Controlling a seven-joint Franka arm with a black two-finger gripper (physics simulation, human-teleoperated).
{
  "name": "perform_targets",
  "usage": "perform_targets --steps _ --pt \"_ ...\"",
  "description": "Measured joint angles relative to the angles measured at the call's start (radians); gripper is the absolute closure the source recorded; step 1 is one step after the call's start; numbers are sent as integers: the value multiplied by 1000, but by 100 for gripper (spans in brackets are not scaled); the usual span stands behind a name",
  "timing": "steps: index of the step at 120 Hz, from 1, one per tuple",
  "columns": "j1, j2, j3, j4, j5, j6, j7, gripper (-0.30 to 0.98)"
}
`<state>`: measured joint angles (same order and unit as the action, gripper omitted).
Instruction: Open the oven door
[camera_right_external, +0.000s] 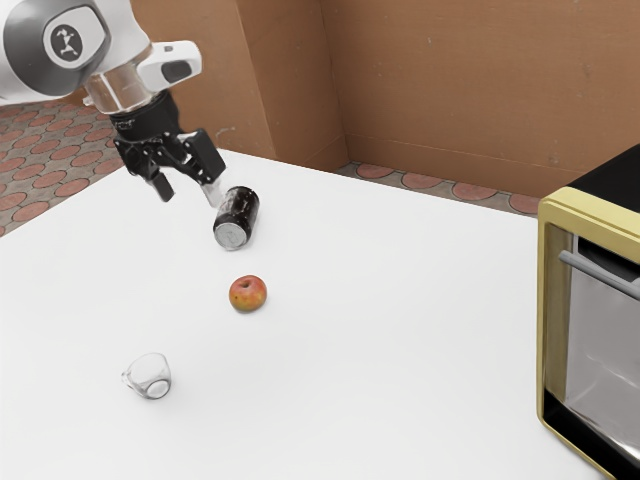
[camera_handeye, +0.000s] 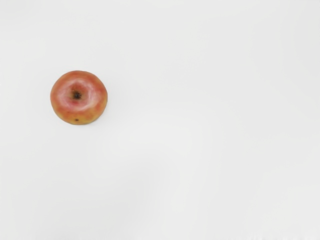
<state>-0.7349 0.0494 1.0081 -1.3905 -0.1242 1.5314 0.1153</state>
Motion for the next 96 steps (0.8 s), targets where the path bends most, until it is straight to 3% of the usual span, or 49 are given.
perform_targets --steps 20,28,36,44,52,60,76,96 --pt "-54 0 1 4 -6 -4 35 0" --pt "-87 -31 -7 94 -5 -19 55 0" --pt "-69 -172 -175 178 -26 -36 152 0" --pt "-58 -224 -338 206 -41 -54 260 0" --pt "-66 -258 -612 179 72 -41 373 0" --pt "-78 -245 -771 161 161 -24 479 0" --pt "-74 -330 -867 -91 237 75 669 0" --pt "-72 -256 -884 -139 261 228 867 0"
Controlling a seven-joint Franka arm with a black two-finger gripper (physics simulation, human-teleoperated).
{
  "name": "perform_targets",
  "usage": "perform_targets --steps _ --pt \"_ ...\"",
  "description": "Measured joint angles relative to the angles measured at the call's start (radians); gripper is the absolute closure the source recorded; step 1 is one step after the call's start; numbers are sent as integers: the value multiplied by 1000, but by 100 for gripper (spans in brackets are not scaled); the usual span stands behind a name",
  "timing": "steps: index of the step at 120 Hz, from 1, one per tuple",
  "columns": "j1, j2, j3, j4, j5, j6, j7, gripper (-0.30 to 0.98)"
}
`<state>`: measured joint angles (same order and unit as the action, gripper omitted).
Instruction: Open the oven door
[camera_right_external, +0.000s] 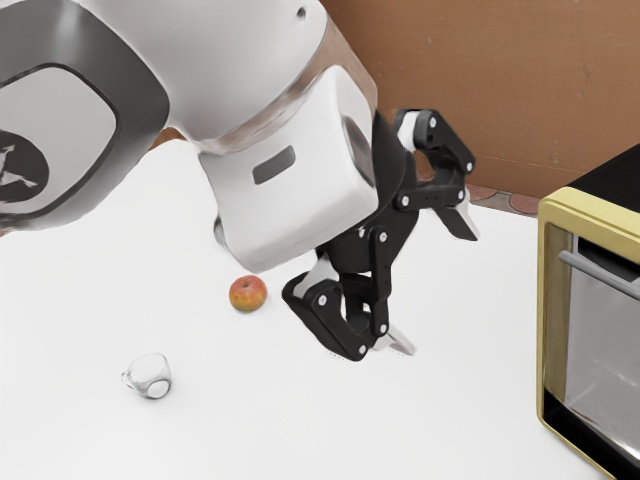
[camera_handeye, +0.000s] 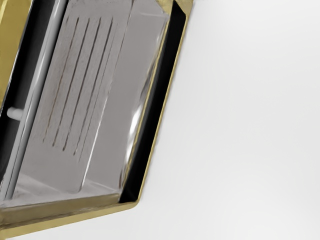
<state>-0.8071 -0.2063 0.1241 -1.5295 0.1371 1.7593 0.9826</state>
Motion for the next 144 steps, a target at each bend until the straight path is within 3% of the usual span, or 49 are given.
perform_targets --steps 40,69,97,122,144 --pt "-21 49 -38 -29 -36 141 313 0" --pt "-24 161 -43 43 -57 179 460 0" --pt "-24 223 -42 78 -72 192 555 0" --pt "-49 247 4 117 -151 195 587 0" --pt "14 286 14 146 -196 190 592 0"
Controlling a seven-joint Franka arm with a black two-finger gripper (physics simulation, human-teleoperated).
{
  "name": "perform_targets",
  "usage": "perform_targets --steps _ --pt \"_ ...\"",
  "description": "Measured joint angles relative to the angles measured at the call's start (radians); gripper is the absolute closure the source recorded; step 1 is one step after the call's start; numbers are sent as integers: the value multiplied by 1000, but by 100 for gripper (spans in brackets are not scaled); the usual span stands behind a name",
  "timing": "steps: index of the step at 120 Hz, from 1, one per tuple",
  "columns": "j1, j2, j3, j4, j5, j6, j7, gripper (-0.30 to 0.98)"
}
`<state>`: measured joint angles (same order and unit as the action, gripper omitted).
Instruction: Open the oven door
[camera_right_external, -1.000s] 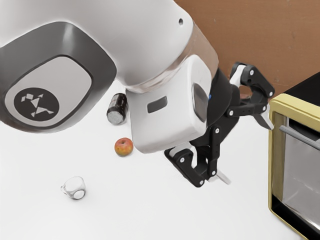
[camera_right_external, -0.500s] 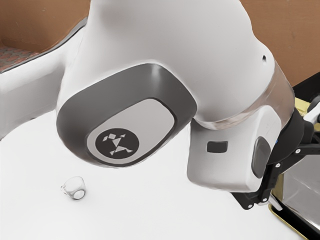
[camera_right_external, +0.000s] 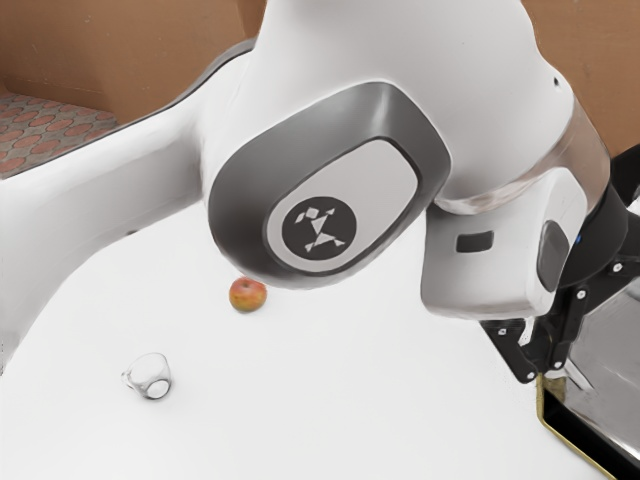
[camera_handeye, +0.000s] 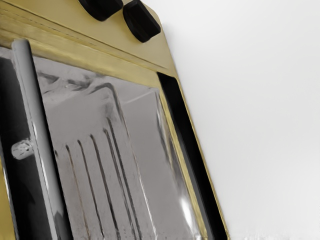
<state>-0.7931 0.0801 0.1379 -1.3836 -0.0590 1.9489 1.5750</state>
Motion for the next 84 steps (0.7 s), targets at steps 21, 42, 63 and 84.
perform_targets --steps 21,42,63,84 --pt "-1 23 -1 13 -8 -2 5 0" --pt "-4 38 -3 14 -10 -2 9 0" --pt "-4 65 -8 45 -11 -3 12 0" --pt "-3 86 -5 70 -22 -7 14 0"
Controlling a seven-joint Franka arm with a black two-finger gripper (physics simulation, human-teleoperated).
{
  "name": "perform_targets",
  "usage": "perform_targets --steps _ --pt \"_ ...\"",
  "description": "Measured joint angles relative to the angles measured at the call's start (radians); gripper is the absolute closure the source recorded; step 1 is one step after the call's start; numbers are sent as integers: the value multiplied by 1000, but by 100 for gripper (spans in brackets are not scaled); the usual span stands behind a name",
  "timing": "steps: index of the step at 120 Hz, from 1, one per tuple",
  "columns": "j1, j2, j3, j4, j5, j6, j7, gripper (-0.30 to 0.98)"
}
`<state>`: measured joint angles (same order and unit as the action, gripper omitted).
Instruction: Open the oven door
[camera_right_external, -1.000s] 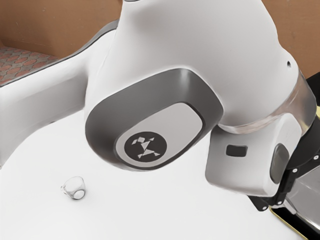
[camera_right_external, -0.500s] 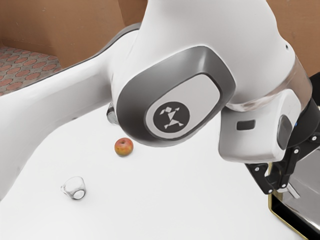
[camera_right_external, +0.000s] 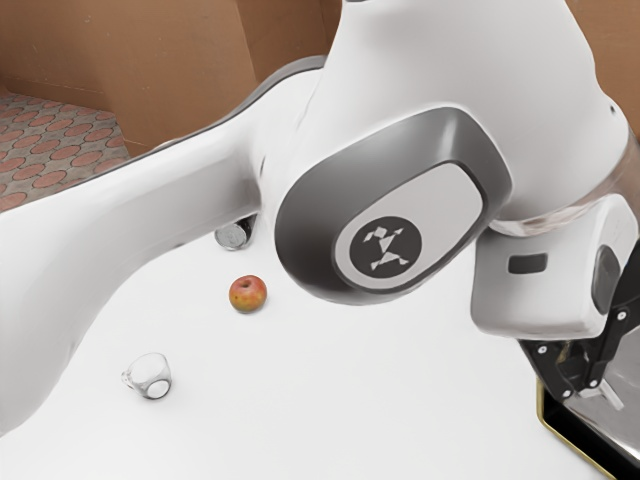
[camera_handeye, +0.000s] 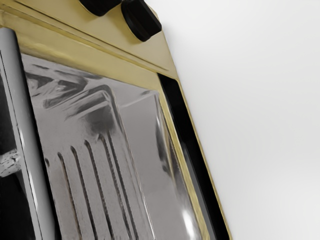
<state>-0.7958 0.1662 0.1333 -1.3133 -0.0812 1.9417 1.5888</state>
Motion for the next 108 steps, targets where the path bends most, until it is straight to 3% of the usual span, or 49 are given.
perform_targets --steps 49,67,94,102,108 --pt "0 54 2 51 -4 -28 6 0" --pt "-1 66 2 58 -4 -30 8 -9" --pt "0 63 1 50 -5 -33 11 1" --pt "-4 -26 -8 -62 2 -21 11 2" --pt "4 -257 -49 -361 31 33 11 2"
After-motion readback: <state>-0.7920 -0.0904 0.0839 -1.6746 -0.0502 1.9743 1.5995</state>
